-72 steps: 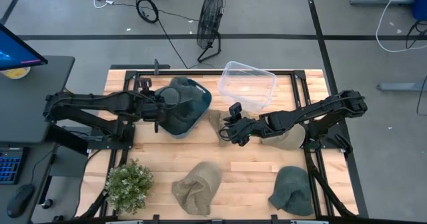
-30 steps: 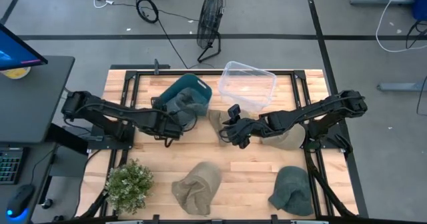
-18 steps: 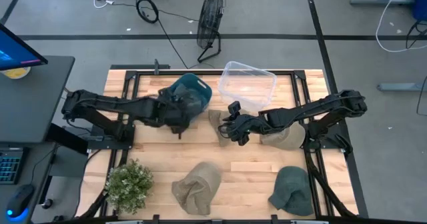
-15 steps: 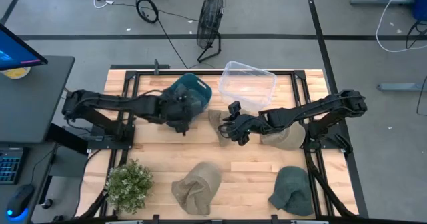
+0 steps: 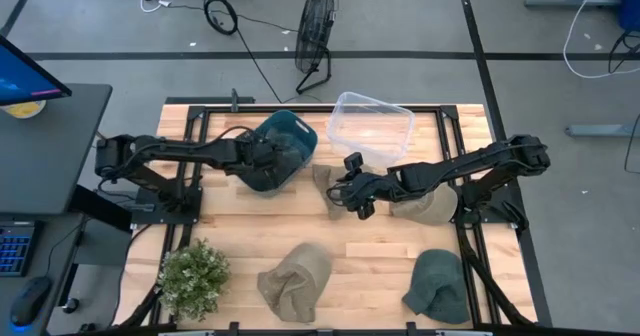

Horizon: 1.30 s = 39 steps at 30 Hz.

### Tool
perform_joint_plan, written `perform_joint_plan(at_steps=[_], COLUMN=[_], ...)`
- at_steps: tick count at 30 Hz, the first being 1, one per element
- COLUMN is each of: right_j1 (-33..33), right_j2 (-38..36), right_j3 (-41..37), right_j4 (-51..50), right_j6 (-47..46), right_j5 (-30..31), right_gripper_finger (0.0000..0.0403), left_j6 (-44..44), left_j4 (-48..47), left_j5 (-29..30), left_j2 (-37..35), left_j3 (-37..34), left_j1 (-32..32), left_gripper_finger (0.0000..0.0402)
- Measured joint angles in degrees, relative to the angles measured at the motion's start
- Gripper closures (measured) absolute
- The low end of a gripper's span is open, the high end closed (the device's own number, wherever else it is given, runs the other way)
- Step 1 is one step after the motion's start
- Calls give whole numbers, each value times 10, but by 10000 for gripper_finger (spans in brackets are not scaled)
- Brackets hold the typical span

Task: Pick & Place hat
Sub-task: Put the top blue cap into the blue bin, then put the blue cap into the blue bin

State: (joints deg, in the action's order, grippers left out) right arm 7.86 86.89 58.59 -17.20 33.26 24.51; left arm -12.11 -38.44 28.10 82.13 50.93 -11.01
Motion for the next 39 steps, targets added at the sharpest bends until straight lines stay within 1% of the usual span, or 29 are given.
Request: perform_joint_plan(at_steps=[4, 9, 12, 16, 18, 22, 26, 31, 34, 36, 39], right_j1=[0, 0, 0, 0, 3, 16, 47, 104, 145, 174, 214], right_j2=[0, 0, 0, 0, 0, 0, 0, 0, 0, 0, 0], right_j3=[0, 0, 0, 0, 0, 0, 0, 0, 0, 0, 0], right_j4=[-2, -3, -13, -66, -87, -111, -147, -187, -215, -231, -241], right_j6=[-14, -18, -48, -99, -132, -194, -223, -302, -356, -394, -456], right_j5=[0, 0, -8, -43, -43, -31, -30, -30, -32, -52, -104], right_gripper_finger=[305, 305, 305, 305, 305, 305, 305, 305, 305, 305, 305], left_j6=[-13, -16, -17, -18, -14, 26, 53, 50, 50, 50, 49], left_j4=[0, -7, -30, -77, -93, -84, -70, -50, -24, -4, 19], left_j5=[0, -2, -6, -6, -6, -5, -5, -3, -3, -3, -3], left_j2=[-1, -1, -2, -5, -5, -5, -5, -5, -5, -5, -5], left_j3=[-31, -25, 5, 58, 83, 106, 109, 109, 109, 109, 109], left_j1=[-24, -30, -22, -6, 2, 19, 29, 30, 30, 30, 30], left_gripper_finger=[398, 397, 397, 398, 392, 370, 339, 298, 283, 276, 274])
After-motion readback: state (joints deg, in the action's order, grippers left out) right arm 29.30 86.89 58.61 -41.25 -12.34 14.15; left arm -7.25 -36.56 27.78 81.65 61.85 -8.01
